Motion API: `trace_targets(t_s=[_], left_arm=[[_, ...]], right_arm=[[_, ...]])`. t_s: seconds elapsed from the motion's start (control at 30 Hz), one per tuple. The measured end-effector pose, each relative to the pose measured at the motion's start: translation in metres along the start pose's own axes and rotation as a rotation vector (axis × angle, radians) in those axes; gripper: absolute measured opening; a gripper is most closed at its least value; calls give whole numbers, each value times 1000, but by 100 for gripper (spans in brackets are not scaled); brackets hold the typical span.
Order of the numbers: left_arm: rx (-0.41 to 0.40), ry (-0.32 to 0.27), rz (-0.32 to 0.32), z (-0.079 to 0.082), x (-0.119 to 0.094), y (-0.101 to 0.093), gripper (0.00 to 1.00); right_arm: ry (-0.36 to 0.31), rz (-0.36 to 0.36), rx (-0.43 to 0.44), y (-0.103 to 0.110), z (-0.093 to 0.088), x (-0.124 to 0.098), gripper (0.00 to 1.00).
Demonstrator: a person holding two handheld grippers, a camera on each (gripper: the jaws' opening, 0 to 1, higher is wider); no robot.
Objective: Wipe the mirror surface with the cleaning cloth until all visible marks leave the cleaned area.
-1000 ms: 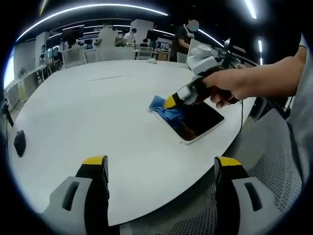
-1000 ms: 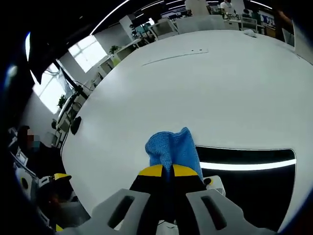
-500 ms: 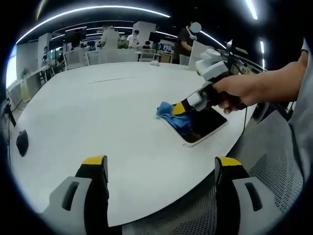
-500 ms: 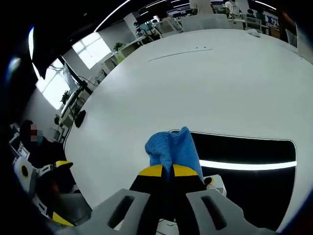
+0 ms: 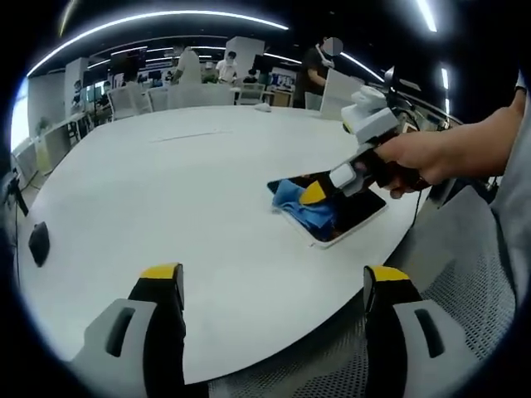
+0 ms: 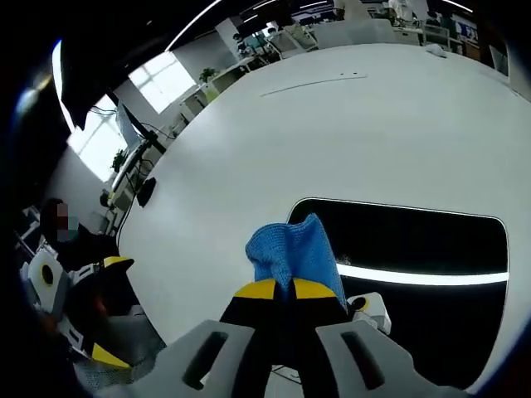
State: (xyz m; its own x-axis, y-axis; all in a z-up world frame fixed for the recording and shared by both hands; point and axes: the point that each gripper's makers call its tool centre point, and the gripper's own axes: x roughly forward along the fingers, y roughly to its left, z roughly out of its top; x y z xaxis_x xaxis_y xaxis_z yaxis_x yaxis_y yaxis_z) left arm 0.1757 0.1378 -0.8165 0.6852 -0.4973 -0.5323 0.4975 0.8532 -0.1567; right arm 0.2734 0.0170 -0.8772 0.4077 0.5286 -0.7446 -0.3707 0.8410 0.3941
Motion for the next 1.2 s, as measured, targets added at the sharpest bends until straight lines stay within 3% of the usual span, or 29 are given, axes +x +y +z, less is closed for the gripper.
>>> trace_targets(t_s=[0.63, 1.2], left_arm=[[2, 11, -2, 0, 0, -3, 89], [4, 9, 1, 0, -1, -2, 88]], right_arm=[[-31, 6, -10, -12, 0, -4, 0], [-63, -4, 17, -40, 4, -13, 1]])
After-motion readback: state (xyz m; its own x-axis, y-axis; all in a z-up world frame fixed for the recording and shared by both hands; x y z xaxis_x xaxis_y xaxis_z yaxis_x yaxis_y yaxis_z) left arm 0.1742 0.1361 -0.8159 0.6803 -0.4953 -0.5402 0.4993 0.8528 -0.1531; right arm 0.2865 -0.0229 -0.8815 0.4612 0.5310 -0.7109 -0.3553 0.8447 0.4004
